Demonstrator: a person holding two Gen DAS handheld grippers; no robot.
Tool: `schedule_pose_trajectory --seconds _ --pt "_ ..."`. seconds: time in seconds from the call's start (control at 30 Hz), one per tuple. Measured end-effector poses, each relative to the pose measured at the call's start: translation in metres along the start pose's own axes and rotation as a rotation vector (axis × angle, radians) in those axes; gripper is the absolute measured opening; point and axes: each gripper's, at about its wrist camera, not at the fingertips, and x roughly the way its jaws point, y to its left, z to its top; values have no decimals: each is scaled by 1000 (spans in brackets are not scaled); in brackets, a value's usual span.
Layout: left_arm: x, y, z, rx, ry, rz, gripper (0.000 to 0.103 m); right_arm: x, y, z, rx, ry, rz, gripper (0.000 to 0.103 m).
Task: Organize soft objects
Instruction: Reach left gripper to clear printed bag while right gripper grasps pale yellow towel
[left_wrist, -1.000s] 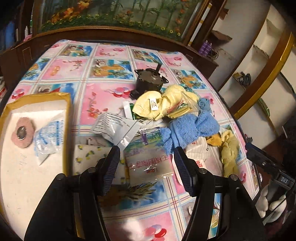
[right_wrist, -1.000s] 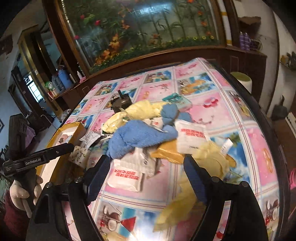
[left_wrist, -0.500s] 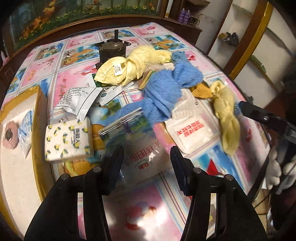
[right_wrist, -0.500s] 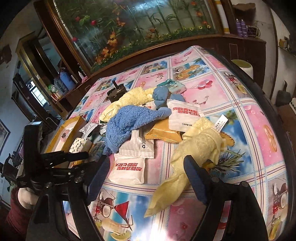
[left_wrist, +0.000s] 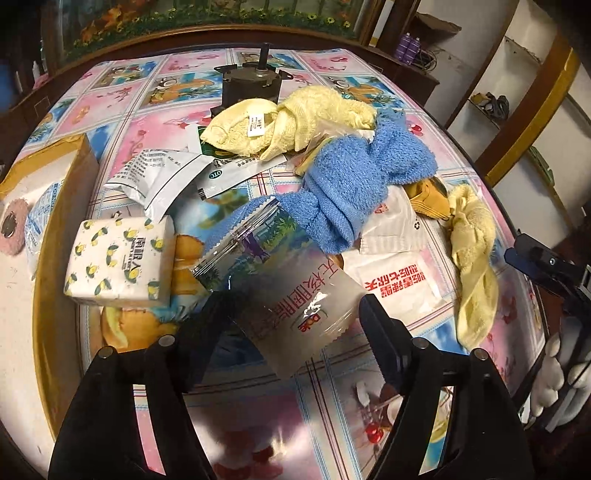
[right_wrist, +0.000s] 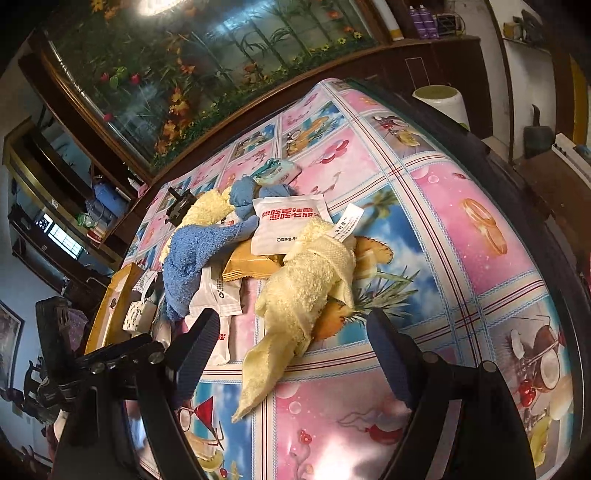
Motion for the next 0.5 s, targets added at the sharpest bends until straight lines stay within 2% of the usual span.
schedule_pose_trajectory --seconds 0.1,0.17,0.2,0.23,0.27,0.3,0.33,0.37,0.47,0.5 --pt "9 -10 -1 48 -4 77 83 8 5 4 -10 -4 -29 82" --pt "10 -12 -2 70 -14 98 82 17 10 8 -27 -3 -68 82" --pt "8 -9 -2 65 -20 93 74 21 11 9 -31 1 -87 82" --pt "6 -5 -2 52 -31 78 57 27 12 10 -32 8 -105 82" --pt "3 0 -2 36 -37 53 47 31 14 10 -32 13 -118 82" --pt "2 8 -1 13 -33 23 19 34 15 10 -33 15 -129 82" --pt "2 12 -1 -5 -26 1 13 37 17 10 -39 16 -144 81" --pt "1 17 -2 -21 -31 -8 13 40 18 9 -47 15 -157 80" --pt "-3 24 -7 -40 -36 -36 12 45 18 7 -64 20 -170 50" --pt "-4 25 -9 -45 -30 -54 12 45 17 7 -57 18 -160 49"
